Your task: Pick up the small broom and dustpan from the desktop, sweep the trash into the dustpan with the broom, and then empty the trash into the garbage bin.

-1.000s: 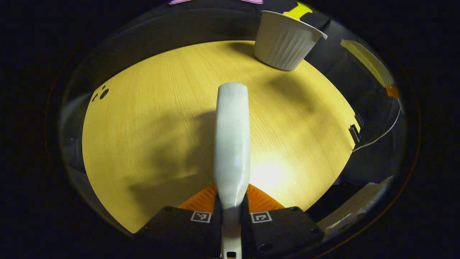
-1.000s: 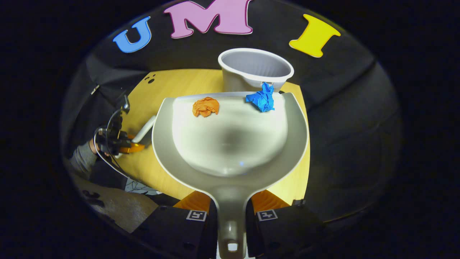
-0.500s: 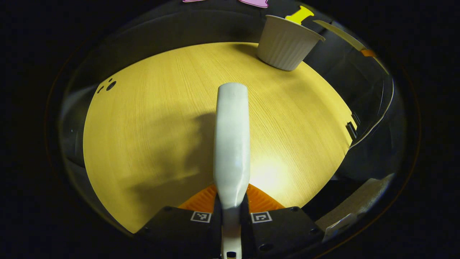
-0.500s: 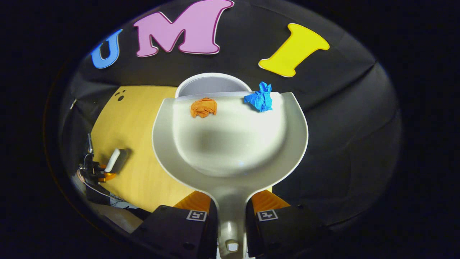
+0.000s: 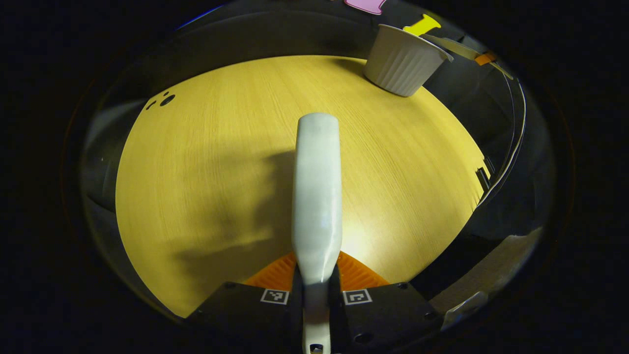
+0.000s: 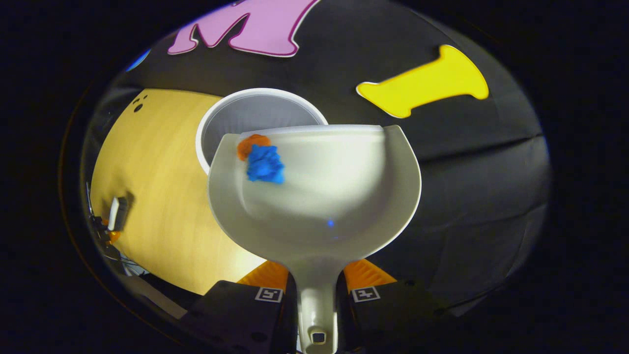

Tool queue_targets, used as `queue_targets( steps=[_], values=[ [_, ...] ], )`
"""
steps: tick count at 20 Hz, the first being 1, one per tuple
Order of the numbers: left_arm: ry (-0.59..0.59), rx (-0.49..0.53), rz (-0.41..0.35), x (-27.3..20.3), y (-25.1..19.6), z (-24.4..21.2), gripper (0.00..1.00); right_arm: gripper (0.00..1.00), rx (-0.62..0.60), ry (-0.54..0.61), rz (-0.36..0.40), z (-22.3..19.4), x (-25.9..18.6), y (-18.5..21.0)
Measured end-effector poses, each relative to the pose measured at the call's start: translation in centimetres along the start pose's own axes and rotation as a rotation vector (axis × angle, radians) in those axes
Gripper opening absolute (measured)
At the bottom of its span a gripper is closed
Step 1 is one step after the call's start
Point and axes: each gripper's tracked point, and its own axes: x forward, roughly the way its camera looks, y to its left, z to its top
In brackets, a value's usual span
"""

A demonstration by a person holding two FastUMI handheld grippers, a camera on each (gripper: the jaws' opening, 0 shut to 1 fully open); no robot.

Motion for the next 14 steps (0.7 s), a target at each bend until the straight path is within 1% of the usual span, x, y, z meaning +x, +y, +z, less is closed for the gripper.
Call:
queue_targets(
  steps=[1,2,3,5,8,9,10,12,14],
  values=[
    [0.002,-0.008,0.003,0.1,0.3,-0.2,0.26,0.36,-0.025,0.018,-0.003,0.4,0.4,0.3],
    [0.003,-0.015,0.006,0.0,0.6,-0.4,0.25,0.40,-0.050,0.040,-0.010,0.7,0.7,0.4],
    [0.003,-0.019,0.008,0.0,0.8,-0.5,0.26,0.36,-0.075,0.059,-0.015,0.8,0.9,0.5],
    [0.001,-0.029,0.014,-0.1,1.3,-0.5,0.25,0.36,-0.127,0.104,-0.031,1.2,0.6,-0.2],
    [0.002,-0.040,0.025,-0.2,1.9,-0.5,0.26,0.36,-0.230,0.180,-0.078,2.5,0.7,-2.0],
    [0.002,-0.047,0.027,-0.1,2.0,-0.5,0.26,0.31,-0.266,0.207,-0.080,2.8,0.6,-2.1],
    [0.002,-0.055,0.028,0.0,2.2,-0.5,0.26,0.36,-0.291,0.229,-0.079,2.9,0.6,-2.1],
    [0.003,-0.068,0.029,0.2,2.5,-0.3,0.25,0.36,-0.335,0.247,-0.075,3.5,0.5,-1.9],
    [0.003,-0.075,0.037,0.3,2.8,-0.2,0.25,0.36,-0.354,0.253,-0.057,4.0,0.6,-1.1]
  ],
)
